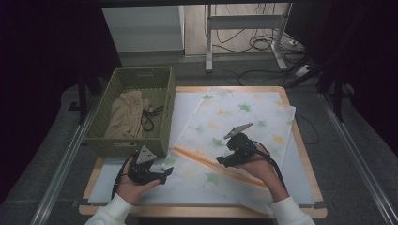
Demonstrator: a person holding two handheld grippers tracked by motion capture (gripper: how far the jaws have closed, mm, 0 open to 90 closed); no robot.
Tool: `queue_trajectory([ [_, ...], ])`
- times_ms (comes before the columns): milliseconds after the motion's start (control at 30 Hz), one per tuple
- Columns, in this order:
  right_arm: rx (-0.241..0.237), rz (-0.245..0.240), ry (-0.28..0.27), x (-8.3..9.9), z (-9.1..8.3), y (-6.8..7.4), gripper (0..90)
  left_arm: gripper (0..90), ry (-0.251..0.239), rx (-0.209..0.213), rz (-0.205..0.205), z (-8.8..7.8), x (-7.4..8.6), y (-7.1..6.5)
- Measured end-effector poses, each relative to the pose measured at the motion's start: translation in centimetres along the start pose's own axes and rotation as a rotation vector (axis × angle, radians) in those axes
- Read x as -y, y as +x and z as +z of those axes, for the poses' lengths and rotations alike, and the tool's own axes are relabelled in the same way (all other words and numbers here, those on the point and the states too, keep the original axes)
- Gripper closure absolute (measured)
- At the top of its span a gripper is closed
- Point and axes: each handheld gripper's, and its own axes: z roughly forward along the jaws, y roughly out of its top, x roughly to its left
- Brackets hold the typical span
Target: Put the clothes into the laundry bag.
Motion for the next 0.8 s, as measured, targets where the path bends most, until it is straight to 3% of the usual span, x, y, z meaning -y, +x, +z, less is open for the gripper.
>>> queue_trajectory([
  [400, 0.017, -0.002, 0.07, 0.2, 1.8, -0.1, 30.7, 17.3, 0.028, 0.004, 0.0, 0.3, 0.0, 0.0],
  [800, 0.025, -0.041, 0.135, -0.1, 3.4, 0.4, 31.2, 17.3, 0.044, 0.004, 0.014, 0.5, 0.0, -0.3],
])
